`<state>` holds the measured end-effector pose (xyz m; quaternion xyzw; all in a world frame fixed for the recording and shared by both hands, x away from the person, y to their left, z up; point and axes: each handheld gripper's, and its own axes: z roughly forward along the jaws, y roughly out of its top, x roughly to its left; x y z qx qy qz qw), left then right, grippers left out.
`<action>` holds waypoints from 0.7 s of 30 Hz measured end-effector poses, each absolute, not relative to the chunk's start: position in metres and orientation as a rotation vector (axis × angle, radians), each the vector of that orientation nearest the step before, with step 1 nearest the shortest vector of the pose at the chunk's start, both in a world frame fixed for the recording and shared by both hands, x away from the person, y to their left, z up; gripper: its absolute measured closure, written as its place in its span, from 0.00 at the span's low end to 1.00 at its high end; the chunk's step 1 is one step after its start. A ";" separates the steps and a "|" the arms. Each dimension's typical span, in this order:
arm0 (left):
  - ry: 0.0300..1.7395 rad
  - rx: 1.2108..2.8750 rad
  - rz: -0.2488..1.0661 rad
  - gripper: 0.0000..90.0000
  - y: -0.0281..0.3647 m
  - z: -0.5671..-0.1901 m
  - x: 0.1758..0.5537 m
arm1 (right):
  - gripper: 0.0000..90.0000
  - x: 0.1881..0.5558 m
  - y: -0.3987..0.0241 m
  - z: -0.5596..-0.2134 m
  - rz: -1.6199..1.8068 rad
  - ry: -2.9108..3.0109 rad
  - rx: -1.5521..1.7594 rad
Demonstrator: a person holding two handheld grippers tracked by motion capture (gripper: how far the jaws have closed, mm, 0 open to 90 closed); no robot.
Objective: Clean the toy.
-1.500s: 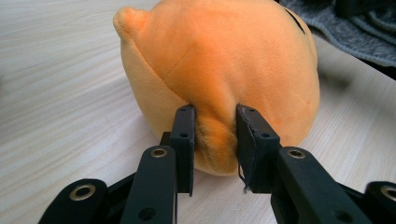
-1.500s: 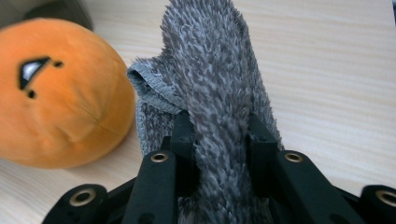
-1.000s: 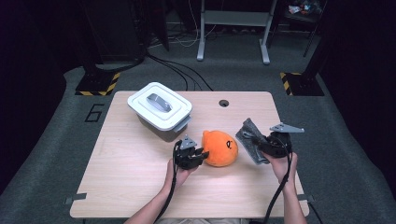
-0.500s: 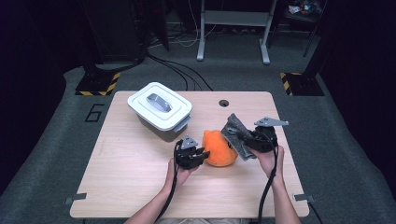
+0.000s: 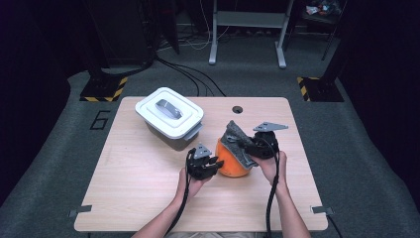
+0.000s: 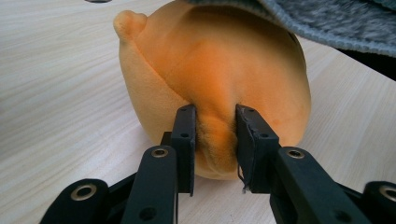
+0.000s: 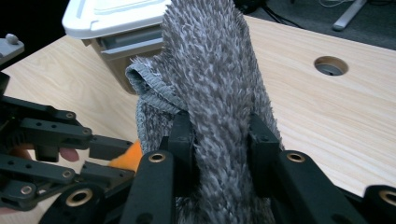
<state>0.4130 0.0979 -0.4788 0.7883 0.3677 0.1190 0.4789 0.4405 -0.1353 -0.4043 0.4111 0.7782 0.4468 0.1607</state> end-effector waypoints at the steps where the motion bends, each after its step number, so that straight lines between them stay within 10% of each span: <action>1: 0.897 1.922 0.290 0.78 0.098 -0.479 0.413 | 0.76 0.441 -0.133 -0.405 1.280 2.227 1.162; 21: 0.922 1.927 0.305 0.81 0.094 -0.481 0.412 | 0.76 0.443 -0.099 -0.418 1.127 2.259 1.091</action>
